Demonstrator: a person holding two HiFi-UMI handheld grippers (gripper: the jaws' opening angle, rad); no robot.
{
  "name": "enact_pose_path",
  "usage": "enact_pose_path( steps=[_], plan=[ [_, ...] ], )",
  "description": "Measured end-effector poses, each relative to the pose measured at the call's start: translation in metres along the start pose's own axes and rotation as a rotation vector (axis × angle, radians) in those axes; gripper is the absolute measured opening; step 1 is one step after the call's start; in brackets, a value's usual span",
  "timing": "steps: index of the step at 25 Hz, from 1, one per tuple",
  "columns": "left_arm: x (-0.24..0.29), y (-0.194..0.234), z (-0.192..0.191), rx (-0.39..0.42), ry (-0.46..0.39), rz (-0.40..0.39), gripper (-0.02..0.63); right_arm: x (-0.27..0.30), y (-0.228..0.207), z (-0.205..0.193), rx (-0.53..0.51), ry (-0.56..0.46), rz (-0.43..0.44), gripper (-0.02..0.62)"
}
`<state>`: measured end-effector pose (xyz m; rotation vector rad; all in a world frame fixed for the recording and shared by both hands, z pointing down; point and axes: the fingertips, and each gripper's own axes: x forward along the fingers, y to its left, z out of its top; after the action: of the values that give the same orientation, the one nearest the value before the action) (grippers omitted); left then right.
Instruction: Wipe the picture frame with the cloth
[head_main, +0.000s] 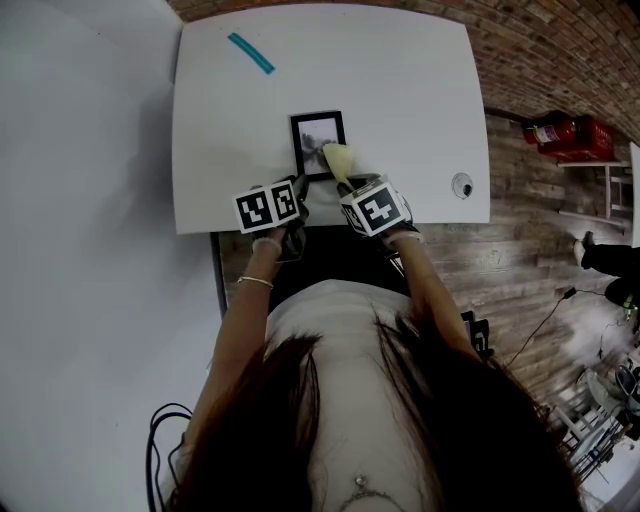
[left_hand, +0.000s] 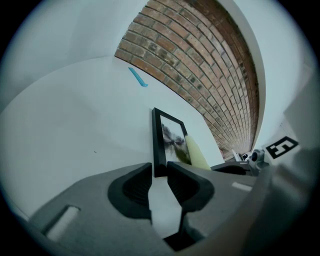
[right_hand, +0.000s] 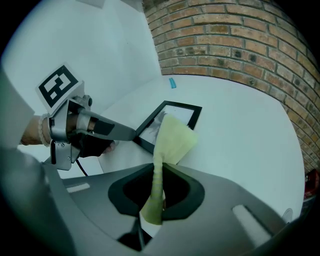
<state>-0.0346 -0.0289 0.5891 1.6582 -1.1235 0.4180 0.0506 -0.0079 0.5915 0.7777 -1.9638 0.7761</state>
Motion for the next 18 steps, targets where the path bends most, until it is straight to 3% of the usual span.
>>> enact_pose_path(
  steps=[18],
  plan=[
    [-0.002,0.002,-0.002,-0.008,-0.022,0.001,0.101,0.006,0.015,0.005,-0.077,0.016,0.051,0.035]
  ],
)
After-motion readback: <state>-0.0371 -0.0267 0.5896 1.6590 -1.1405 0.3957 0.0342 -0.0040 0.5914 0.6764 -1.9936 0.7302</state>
